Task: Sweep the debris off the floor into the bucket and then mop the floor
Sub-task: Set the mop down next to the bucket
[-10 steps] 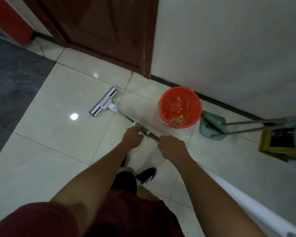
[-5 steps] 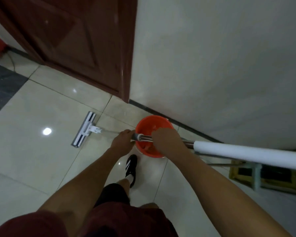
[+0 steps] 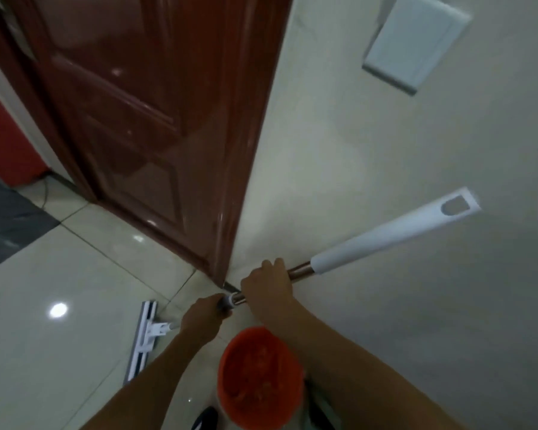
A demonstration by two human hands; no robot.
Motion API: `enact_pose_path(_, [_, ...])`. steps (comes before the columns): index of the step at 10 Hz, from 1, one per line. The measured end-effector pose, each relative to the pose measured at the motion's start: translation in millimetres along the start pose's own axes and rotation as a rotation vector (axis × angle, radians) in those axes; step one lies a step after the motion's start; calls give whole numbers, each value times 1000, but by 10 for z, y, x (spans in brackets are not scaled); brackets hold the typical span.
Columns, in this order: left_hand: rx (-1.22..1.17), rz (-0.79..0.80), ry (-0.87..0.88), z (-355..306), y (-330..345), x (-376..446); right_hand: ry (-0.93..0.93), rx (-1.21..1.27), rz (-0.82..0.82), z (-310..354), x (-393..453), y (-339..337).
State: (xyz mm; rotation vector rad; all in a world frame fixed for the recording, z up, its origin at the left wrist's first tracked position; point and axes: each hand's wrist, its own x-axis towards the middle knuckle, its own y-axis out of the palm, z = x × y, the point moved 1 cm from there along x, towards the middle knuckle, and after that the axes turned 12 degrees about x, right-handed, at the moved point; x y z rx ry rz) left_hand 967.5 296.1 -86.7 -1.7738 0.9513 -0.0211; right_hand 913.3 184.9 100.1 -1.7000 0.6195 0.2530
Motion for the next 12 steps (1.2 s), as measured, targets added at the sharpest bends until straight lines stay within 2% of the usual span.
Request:
enact_pose_path(3, [-220, -163, -180, -385, -409, 390, -178, -265, -204, -338, 374, -708])
enact_pose_path(5, [-407, -267, -218, -529, -427, 625, -203, -258, -271, -475, 578, -881])
enact_pose_path(6, [-401, -227, -197, -604, -475, 693, -175, -181, -293, -552, 660, -877])
enact_pose_path(8, [-335, -151, -94, -609, -572, 797, -112, -275, -235, -682, 803, -832])
enact_pose_path(10, [-287, -120, -46, -467, -688, 595, -150, -224, -259, -632, 789, -827])
enact_pose_path(12, [44, -210, -75, -196, -956, -29, -255, 29, -337, -457, 540, -679])
